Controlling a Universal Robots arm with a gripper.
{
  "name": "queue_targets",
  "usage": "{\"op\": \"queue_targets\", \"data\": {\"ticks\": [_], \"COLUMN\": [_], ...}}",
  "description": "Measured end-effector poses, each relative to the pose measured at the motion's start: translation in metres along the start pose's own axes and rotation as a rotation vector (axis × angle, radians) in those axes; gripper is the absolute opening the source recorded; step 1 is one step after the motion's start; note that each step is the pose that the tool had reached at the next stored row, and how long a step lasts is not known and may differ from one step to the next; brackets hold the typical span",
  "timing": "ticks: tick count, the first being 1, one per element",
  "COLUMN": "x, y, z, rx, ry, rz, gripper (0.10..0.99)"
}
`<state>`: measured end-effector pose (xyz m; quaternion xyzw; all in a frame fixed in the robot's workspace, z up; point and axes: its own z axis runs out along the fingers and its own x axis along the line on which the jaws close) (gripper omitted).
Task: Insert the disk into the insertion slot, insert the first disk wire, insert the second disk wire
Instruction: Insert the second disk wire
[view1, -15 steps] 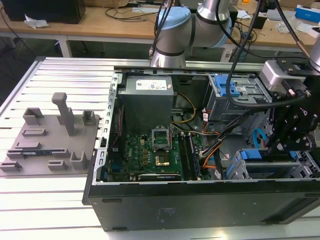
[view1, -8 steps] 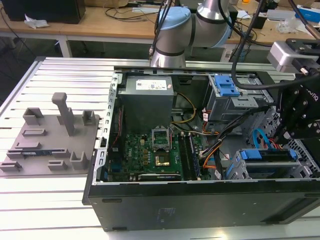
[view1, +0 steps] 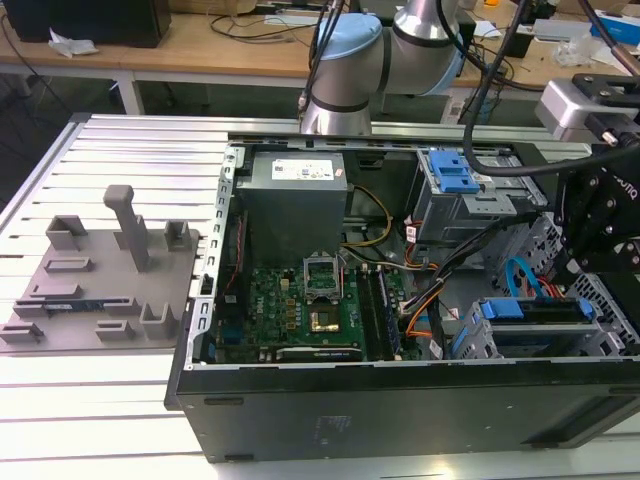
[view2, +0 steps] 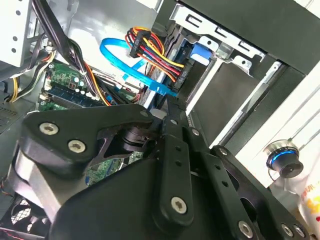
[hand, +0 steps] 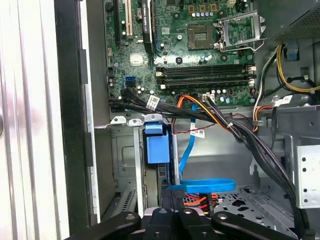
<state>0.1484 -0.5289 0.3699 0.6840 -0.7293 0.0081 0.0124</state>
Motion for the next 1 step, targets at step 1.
{"op": "queue_targets", "data": {"ticks": [1], "x": [0.0000], "y": [0.0000], "z": [0.0000], "rx": [0.000], "ry": [0.0001], "rz": [0.000], "gripper": [0.106]}}
